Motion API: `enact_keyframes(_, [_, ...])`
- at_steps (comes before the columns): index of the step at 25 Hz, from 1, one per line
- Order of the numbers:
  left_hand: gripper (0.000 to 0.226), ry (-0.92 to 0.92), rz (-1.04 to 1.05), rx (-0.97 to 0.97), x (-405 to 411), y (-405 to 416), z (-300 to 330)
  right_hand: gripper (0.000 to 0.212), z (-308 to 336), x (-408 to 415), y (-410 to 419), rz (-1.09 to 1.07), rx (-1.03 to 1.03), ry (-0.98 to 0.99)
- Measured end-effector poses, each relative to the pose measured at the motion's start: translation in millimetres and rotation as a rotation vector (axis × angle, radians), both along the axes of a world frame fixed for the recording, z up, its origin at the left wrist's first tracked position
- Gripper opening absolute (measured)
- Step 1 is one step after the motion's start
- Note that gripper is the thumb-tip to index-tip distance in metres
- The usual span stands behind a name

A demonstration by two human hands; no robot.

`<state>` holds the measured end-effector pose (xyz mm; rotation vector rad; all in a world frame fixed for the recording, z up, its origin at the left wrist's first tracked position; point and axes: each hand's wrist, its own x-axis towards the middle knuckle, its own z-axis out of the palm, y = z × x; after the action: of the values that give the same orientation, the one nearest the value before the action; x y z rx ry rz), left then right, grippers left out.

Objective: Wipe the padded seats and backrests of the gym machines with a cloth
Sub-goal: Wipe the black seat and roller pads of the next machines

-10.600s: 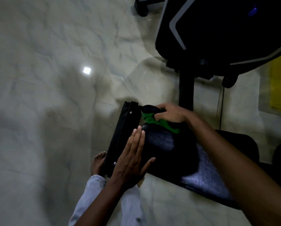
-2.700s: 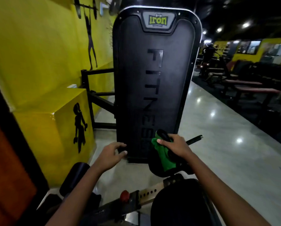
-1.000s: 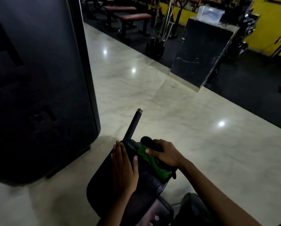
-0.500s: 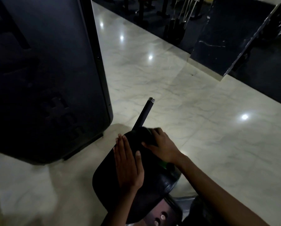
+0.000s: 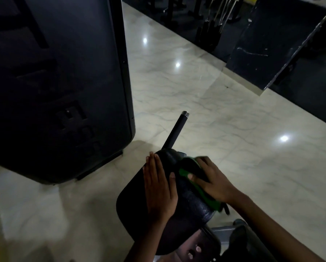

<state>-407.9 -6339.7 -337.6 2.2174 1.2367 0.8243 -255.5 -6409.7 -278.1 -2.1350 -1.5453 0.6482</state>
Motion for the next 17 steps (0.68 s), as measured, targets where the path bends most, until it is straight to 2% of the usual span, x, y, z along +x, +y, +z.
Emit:
enact_keyframes(4, [0.066, 0.035, 0.002, 0.009, -0.8, 1.1, -2.2, 0.056, -8.3, -7.9, 89.0, 0.012, 0.014, -0.073])
enact_keyframes(7, [0.067, 0.049, -0.013, -0.003, -1.0, 1.1, -2.7, 0.048, -9.0, -8.0, 106.1, 0.002, 0.039, -0.048])
enact_keyframes(12, [0.069, 0.058, -0.078, 0.017, -9.3, 5.7, -1.7, 0.065, -5.0, -3.5, 21.2, 0.002, 0.094, 0.006])
enact_keyframes(17, [0.07, 0.035, -0.15, 0.008, -13.3, 9.6, 4.0, 0.061, -0.2, -3.1, -56.2, -0.149, 0.058, 0.063])
